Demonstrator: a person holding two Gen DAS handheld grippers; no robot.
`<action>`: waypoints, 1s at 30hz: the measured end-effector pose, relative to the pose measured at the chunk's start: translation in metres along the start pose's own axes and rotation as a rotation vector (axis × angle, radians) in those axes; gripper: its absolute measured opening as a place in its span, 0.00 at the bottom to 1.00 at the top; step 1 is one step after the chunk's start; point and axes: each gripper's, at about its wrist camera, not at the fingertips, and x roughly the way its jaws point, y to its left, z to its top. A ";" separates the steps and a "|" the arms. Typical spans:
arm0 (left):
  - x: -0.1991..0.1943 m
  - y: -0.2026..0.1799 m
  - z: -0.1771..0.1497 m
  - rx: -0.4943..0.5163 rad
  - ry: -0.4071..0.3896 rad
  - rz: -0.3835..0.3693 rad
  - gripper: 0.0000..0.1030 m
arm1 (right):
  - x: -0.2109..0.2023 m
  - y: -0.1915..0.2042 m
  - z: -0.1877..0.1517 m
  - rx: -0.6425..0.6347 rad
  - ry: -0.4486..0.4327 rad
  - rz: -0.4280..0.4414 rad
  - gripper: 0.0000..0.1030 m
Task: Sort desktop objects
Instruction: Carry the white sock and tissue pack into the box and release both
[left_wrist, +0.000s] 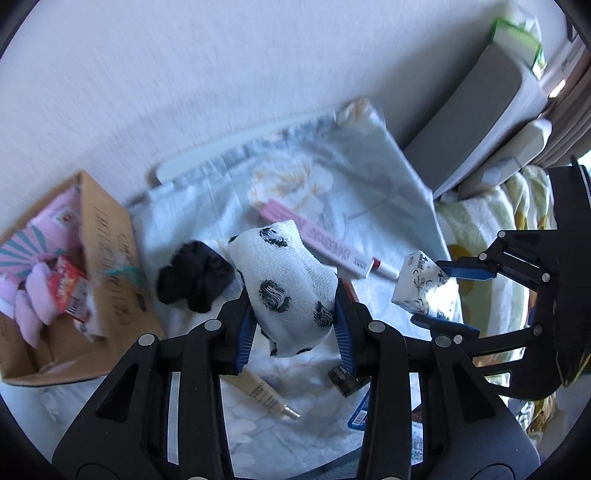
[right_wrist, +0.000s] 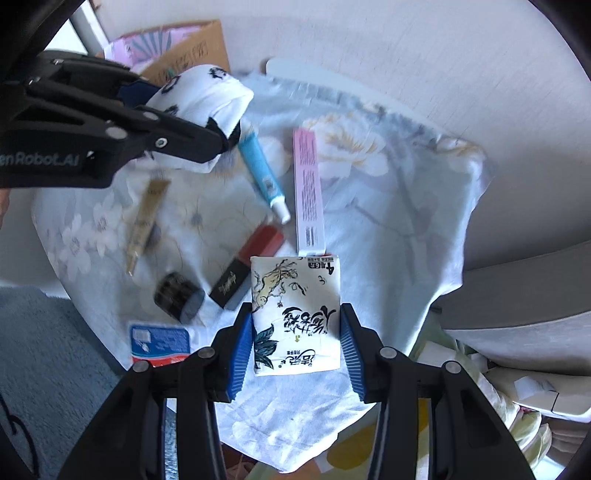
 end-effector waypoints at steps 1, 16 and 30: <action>-0.006 0.003 0.002 -0.004 -0.011 -0.003 0.33 | -0.005 -0.004 0.010 0.011 -0.006 0.001 0.40; -0.099 0.104 0.011 -0.134 -0.164 0.031 0.33 | -0.049 0.013 0.099 -0.003 -0.113 -0.051 0.40; -0.129 0.234 -0.043 -0.334 -0.177 0.093 0.33 | -0.039 0.094 0.203 -0.101 -0.131 0.018 0.40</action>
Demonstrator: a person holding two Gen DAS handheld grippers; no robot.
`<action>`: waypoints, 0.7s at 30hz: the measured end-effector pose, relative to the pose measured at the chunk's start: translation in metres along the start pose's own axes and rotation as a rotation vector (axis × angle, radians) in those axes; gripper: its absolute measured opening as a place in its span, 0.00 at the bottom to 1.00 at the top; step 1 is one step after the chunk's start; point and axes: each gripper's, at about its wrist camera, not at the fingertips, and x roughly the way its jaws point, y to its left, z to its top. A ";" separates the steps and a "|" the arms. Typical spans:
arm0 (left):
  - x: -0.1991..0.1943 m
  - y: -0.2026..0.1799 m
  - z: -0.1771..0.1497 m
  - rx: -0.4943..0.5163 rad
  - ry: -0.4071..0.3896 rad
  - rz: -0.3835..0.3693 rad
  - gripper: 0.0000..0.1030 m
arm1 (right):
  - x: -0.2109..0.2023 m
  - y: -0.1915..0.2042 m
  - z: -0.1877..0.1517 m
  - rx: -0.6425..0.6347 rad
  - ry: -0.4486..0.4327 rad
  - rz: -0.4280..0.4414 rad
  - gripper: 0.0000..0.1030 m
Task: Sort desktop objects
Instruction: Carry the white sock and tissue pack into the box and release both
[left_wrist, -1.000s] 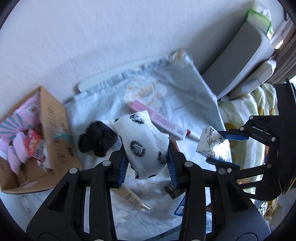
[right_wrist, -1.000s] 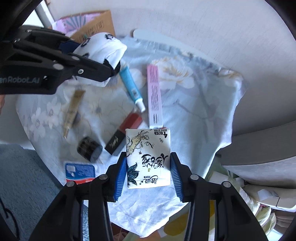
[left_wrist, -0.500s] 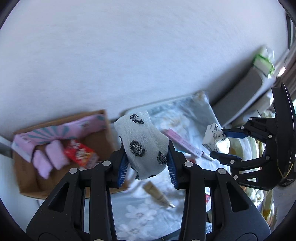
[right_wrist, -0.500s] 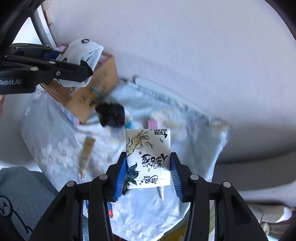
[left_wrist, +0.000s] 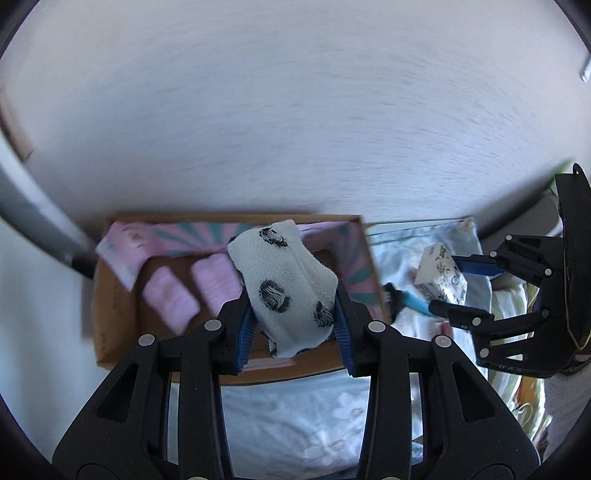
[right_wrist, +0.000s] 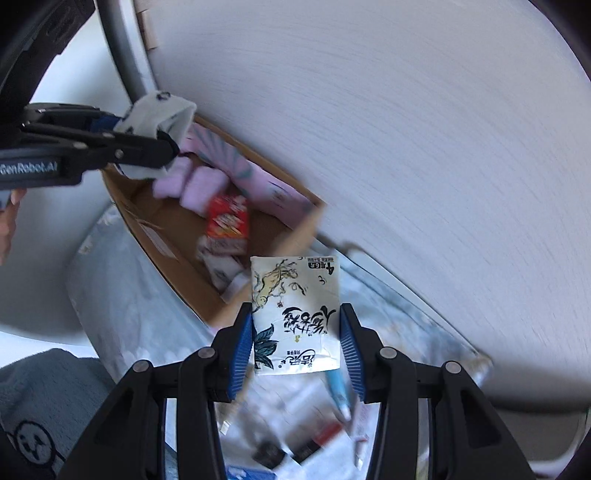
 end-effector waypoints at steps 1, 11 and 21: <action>0.000 0.010 -0.001 -0.011 0.003 0.009 0.33 | 0.005 0.006 0.007 -0.003 0.003 0.009 0.40; 0.017 0.089 -0.016 -0.116 0.059 0.104 0.33 | 0.065 0.070 0.072 -0.071 0.077 0.087 0.40; 0.037 0.117 -0.034 -0.134 0.097 0.143 0.33 | 0.099 0.103 0.091 -0.113 0.162 0.109 0.40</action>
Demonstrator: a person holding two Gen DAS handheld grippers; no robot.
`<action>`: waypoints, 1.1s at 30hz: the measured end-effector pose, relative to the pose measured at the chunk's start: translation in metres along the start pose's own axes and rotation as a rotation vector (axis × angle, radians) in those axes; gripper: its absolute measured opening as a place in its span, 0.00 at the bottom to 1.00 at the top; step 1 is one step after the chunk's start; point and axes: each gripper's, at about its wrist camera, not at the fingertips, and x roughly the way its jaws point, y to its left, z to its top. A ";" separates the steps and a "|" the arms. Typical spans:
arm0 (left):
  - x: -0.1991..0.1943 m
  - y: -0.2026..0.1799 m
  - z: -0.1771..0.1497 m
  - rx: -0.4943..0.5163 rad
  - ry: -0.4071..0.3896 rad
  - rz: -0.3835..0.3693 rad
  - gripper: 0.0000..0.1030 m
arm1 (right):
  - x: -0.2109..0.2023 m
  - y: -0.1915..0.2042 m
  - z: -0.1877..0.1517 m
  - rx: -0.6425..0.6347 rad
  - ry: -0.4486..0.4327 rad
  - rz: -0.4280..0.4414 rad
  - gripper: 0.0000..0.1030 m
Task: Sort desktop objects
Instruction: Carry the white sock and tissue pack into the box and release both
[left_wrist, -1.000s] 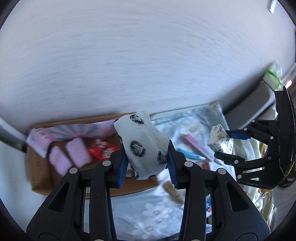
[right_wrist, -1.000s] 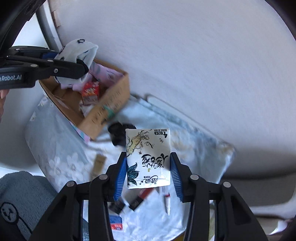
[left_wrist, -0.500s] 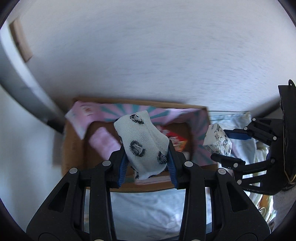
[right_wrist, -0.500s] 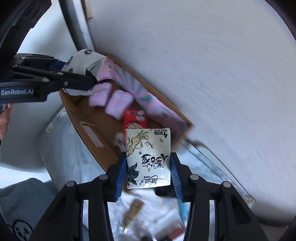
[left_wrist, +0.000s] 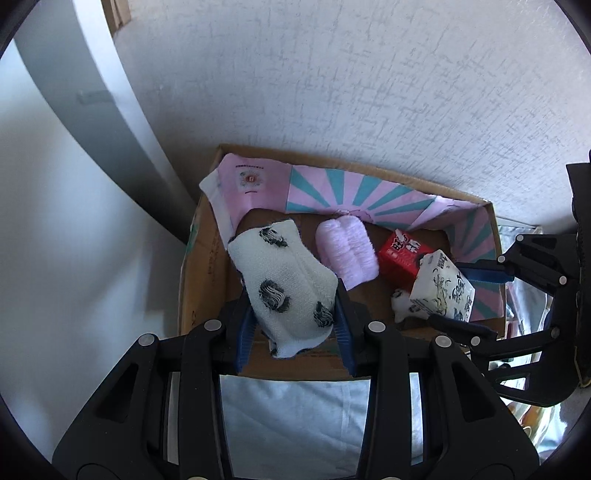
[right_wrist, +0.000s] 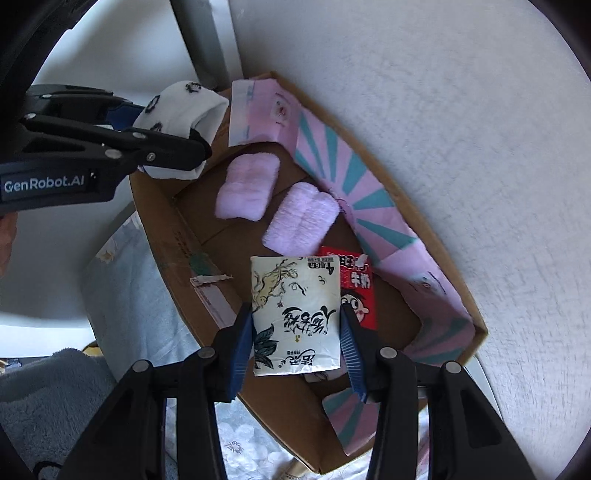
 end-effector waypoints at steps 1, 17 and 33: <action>0.000 0.000 0.000 0.003 0.000 0.001 0.33 | 0.001 0.001 0.002 0.002 0.007 -0.001 0.40; -0.004 -0.007 0.011 0.011 0.021 0.122 0.95 | 0.008 -0.008 0.002 0.136 0.088 -0.030 0.66; -0.029 -0.025 -0.005 0.081 -0.041 0.163 1.00 | -0.027 -0.010 -0.009 0.240 0.010 -0.057 1.00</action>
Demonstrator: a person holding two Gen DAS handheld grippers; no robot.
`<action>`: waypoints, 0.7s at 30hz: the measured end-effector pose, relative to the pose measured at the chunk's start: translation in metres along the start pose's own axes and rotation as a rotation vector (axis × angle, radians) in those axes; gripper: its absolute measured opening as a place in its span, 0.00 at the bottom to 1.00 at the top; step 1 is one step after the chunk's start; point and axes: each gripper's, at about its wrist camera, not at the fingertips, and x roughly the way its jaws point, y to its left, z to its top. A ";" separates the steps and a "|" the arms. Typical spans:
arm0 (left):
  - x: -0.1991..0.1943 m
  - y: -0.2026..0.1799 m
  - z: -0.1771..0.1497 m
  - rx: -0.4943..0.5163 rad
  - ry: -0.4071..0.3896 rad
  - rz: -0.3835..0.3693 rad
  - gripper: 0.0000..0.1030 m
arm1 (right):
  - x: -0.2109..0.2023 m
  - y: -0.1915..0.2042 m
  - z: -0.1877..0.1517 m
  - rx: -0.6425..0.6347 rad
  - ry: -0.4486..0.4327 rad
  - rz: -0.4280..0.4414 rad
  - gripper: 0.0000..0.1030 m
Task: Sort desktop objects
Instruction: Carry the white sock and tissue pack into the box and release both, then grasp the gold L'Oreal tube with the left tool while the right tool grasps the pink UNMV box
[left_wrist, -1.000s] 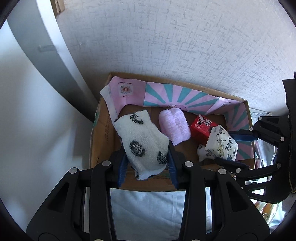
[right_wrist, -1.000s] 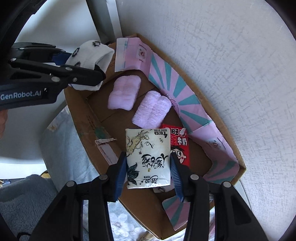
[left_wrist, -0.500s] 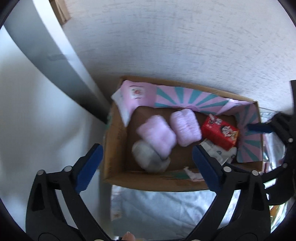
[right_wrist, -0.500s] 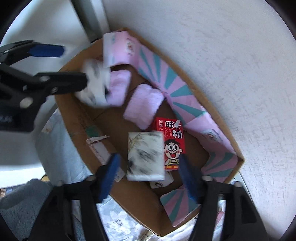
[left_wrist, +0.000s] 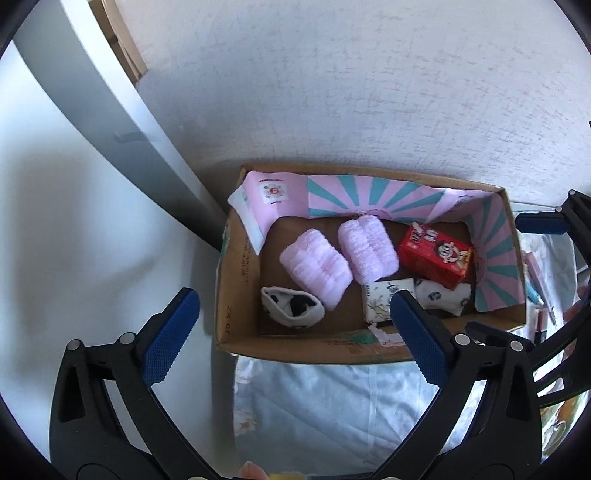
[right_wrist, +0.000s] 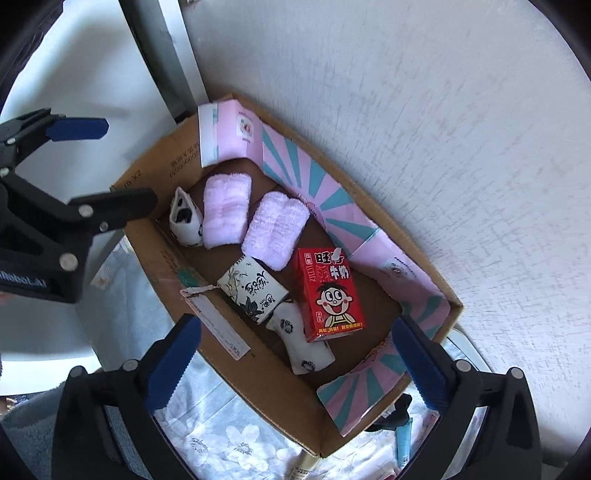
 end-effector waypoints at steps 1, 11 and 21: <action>-0.003 -0.002 -0.001 0.002 -0.005 -0.007 1.00 | -0.002 0.000 -0.001 0.008 -0.005 0.000 1.00; -0.029 -0.041 -0.008 0.065 -0.040 -0.043 1.00 | -0.030 -0.014 -0.029 0.083 -0.027 -0.024 1.00; -0.040 -0.097 -0.023 0.142 -0.020 -0.109 1.00 | -0.049 -0.036 -0.080 0.208 0.000 0.021 1.00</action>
